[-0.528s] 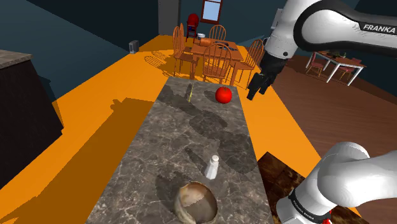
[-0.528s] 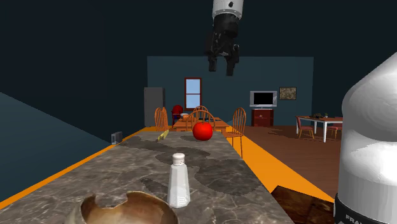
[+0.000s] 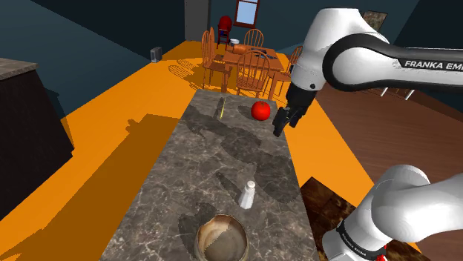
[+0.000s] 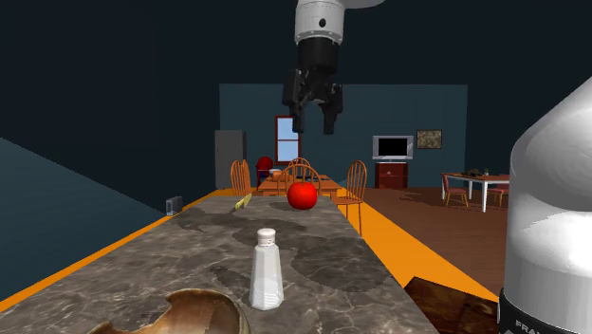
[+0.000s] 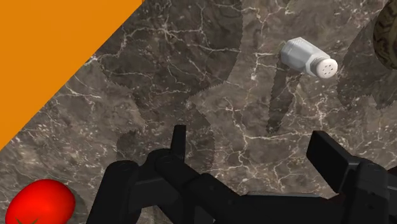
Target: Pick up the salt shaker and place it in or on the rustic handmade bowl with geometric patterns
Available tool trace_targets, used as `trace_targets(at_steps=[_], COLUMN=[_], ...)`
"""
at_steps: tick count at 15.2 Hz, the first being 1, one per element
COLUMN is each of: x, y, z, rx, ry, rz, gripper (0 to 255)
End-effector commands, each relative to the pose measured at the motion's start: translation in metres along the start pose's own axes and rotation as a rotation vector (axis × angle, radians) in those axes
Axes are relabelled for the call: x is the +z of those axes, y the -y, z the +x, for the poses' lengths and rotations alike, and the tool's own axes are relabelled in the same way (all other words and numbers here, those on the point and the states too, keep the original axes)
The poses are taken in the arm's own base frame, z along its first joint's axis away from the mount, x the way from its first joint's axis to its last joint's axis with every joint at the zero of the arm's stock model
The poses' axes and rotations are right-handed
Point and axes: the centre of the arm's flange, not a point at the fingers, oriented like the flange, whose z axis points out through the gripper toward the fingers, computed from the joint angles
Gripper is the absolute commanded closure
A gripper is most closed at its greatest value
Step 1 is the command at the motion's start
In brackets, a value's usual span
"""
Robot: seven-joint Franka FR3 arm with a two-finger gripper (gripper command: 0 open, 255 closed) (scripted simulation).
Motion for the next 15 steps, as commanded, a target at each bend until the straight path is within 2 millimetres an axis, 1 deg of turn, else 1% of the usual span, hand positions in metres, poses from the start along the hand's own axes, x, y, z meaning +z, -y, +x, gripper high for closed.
trace_targets(at_steps=[1,13,14,15], x=[0.017,0.126,0.13,0.136], y=[0.023,0.148,0.154,0.153], z=[0.002,-0.003,-0.003,-0.004], rx=[0.002,0.01,0.01,0.01], ry=[0.009,0.065,0.067,0.067], rz=[-0.011,-0.078,-0.081,-0.081], gripper=[0,0,0,0])
